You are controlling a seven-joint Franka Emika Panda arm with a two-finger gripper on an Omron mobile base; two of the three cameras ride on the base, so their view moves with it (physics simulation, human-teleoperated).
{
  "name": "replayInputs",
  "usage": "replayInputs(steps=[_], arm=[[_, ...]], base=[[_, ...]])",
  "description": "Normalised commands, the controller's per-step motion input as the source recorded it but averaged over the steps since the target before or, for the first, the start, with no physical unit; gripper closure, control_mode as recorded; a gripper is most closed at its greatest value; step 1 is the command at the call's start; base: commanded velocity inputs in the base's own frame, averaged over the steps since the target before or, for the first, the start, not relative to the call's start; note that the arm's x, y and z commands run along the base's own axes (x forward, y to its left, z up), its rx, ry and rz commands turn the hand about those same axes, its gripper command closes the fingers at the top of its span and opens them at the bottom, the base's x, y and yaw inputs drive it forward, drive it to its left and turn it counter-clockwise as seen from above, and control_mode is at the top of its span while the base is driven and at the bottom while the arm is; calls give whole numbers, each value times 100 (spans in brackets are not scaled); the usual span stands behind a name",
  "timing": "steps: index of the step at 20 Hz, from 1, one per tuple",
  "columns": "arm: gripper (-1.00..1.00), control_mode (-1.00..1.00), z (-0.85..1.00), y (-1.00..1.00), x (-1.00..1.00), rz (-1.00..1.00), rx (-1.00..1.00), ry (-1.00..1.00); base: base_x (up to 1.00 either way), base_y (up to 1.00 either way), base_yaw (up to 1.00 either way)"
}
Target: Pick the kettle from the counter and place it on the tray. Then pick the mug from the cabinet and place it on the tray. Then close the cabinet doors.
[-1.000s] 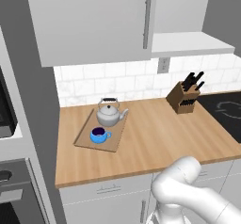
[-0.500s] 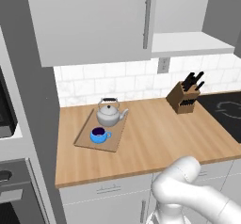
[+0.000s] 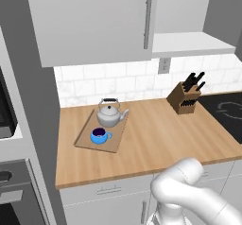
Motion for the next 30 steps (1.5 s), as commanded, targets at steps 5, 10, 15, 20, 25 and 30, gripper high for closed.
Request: replayInputs(steps=[5, 10, 15, 20, 25, 30], arm=[[100, -100, 20, 95, 2, -6, -3, 10], [100, -100, 8, 93, 22, -11, -5, 27], [100, -100, 23, 64, 59, -8, -1, 33], [100, -100, 29, 47, 30, -19, 0, 27], [100, -100, 4, 32, 20, -39, 0, 13], [100, -100, 0, 33, 66, -31, 0, 1]], base=[[0, 0, 0], [0, 0, 0], [0, 0, 0], [0, 0, 0], [0, 0, 0], [0, 0, 0]])
